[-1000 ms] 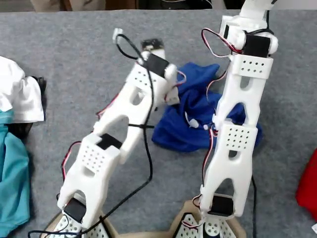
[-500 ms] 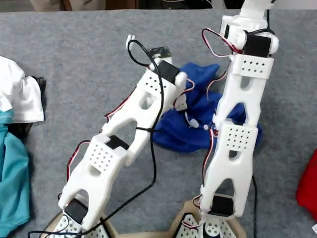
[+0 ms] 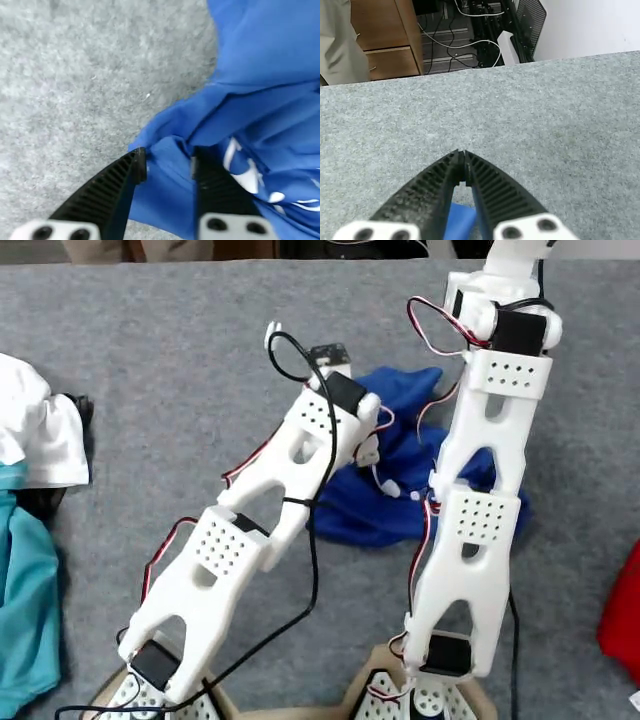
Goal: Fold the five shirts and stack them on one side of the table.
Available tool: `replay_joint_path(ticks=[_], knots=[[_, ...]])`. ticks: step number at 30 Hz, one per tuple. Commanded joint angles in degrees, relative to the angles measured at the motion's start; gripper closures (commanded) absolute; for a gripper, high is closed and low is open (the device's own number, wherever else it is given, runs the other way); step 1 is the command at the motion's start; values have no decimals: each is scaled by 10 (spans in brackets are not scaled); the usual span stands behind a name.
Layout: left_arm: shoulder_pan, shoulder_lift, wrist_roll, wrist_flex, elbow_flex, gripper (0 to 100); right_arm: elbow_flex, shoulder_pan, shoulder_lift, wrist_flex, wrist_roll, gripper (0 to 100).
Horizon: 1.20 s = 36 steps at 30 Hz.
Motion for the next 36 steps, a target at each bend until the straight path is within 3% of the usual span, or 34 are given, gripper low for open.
replay_joint_path(ticks=[1, 20, 31, 36], knots=[[1, -9, 6, 18, -67, 882, -28, 8, -15, -13, 5, 991], [-26, -5, 4, 21, -26, 881, -28, 14, -15, -13, 5, 991], [2, -4, 4, 21, -26, 881, -28, 14, -15, -13, 5, 991], [1, -3, 6, 20, -26, 812, -28, 14, -15, -13, 5, 991]])
